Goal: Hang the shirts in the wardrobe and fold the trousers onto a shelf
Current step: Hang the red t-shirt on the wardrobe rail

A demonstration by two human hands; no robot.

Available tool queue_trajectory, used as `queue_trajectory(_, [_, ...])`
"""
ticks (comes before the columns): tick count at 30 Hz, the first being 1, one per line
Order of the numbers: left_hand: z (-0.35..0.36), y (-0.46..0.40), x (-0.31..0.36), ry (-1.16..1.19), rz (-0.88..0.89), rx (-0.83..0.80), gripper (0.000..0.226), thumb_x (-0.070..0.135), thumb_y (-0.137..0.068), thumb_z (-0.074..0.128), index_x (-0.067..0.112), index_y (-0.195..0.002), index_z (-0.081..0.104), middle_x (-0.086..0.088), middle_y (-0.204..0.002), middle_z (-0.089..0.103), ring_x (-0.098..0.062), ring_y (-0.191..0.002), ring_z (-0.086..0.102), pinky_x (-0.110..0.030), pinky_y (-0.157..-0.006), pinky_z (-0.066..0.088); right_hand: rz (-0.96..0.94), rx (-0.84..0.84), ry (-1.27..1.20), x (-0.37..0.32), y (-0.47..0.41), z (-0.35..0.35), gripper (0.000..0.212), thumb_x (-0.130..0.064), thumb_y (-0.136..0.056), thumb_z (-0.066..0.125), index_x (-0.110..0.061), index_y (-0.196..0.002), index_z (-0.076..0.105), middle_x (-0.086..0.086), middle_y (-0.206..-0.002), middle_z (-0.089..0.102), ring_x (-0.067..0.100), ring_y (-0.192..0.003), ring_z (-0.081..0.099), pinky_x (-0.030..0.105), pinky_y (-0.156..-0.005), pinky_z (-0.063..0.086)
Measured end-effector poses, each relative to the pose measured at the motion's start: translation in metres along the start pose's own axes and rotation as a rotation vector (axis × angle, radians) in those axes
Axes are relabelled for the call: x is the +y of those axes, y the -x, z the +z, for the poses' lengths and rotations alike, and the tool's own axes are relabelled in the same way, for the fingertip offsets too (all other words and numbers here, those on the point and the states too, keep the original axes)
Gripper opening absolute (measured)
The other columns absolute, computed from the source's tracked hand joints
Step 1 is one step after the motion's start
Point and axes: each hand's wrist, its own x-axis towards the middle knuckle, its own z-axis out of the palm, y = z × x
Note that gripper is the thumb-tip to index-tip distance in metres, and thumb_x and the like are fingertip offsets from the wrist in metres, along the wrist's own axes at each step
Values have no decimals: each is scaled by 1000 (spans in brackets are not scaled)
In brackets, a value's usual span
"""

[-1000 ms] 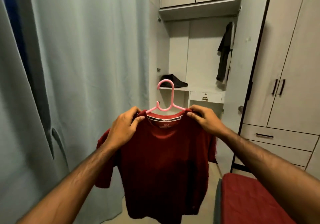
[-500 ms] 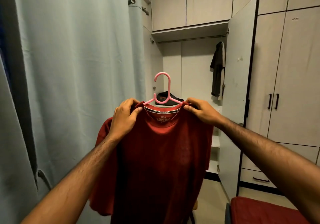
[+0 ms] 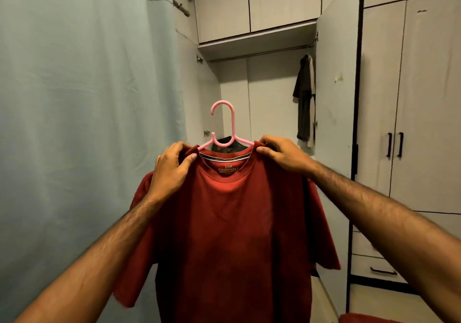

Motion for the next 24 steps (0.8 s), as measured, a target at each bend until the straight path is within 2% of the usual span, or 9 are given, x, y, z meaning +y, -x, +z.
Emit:
queue_trajectory(4, [85,-44,-21,-15,16,6,7,28,-93,69,24,-96,64,10,-90,67,-15,-86,62,-39,-78,51,-16,1,27,90,-36,-8,19,-35,-98,58,-17,-94,62,-1,-85,66,18,-80,60,39,-75,47])
queue_trajectory(8, [195,-105,-40,16,16,28,10,31,-93,66,22,-98,65,7,-93,68,-16,-88,63,-43,-80,52,-46,-13,65,198,-84,-31,17,-36,-99,57,-21,-94,63,-13,-81,62,10,-77,58,33,-73,46])
queue_trajectory(11, [268,-155,-51,30,-9,38,15,35,-92,62,22,-99,64,5,-95,68,-18,-91,63,-43,-82,51,-66,-24,78,274,-134,-48,20,-38,-99,56,-20,-98,63,-8,-88,65,13,-83,61,38,-77,50])
queue_trajectory(13, [306,-179,-62,32,-27,29,15,35,-92,62,22,-100,63,5,-96,67,-17,-91,62,-43,-82,51,-51,-40,79,316,-162,-49,24,-42,-99,54,-20,-99,62,-5,-92,66,16,-86,62,44,-79,52])
queue_trajectory(16, [358,-214,-82,2,-18,14,11,29,-93,65,21,-100,65,6,-95,66,-15,-90,60,-41,-82,50,-29,-35,90,378,-198,-48,26,-49,-97,50,-25,-92,57,-11,-86,62,15,-82,59,49,-77,52])
queue_trajectory(20, [416,-260,-102,-5,-6,7,8,24,-93,68,20,-99,66,8,-94,65,-13,-88,59,-38,-80,50,-5,-5,123,443,-235,-50,18,-49,-98,50,-34,-90,54,-18,-83,59,12,-83,58,47,-79,52])
queue_trajectory(24, [465,-300,-121,-15,8,6,7,24,-93,68,21,-99,65,9,-94,64,-14,-89,58,-42,-81,50,19,18,153,490,-268,-52,18,-48,-99,49,-33,-91,56,-15,-88,63,12,-87,59,46,-80,52])
